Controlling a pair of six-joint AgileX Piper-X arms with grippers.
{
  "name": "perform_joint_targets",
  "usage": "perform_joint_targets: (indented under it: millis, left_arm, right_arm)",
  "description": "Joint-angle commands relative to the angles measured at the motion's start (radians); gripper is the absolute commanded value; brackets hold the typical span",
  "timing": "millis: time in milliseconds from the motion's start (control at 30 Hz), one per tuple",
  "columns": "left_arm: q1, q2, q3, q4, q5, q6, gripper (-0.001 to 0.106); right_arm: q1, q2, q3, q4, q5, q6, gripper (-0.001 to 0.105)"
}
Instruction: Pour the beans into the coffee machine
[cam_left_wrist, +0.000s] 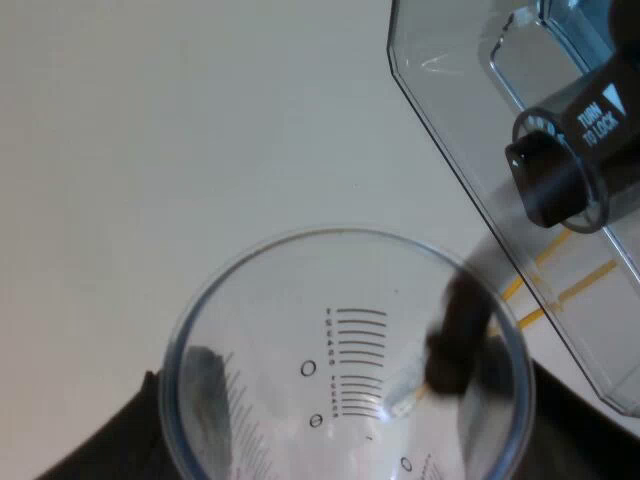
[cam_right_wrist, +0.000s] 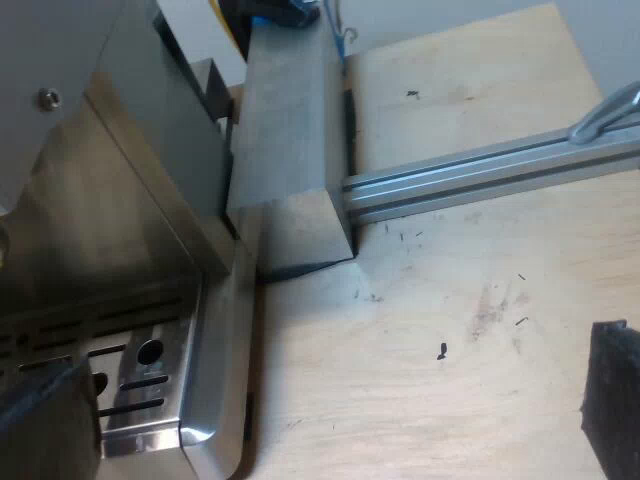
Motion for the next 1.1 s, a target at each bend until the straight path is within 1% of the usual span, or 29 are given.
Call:
perform_joint_targets:
  millis: [33,200,333,633,733,1100]
  left_arm:
    - [0.002,-0.004,-0.006,-0.009,0.001,0.010,0.031]
    - [0.002,-0.004,-0.006,0.009,0.001,0.010,0.031]
    - [0.006,-0.001,-0.006,0.057,0.001,0.010,0.031]
    - [0.014,-0.001,-0.006,0.055,-0.008,0.010,0.031]
    - [0.014,-0.001,-0.006,0.055,-0.008,0.024,0.031]
    - [0.014,-0.001,-0.006,0.055,-0.008,0.015,0.031]
  right_arm:
    - [0.000,-0.004,-0.013,0.001,-0.028,0.001,0.104]
    - [0.000,-0.004,-0.013,0.002,-0.028,0.001,0.104]
    - [0.000,-0.004,-0.013,0.002,-0.028,0.001,0.104]
    - [0.000,-0.004,-0.013,0.002,-0.028,0.001,0.104]
    - [0.000,-0.004,-0.013,0.002,-0.028,0.001,0.104]
    - [0.000,-0.004,-0.013,0.002,-0.028,0.001,0.104]
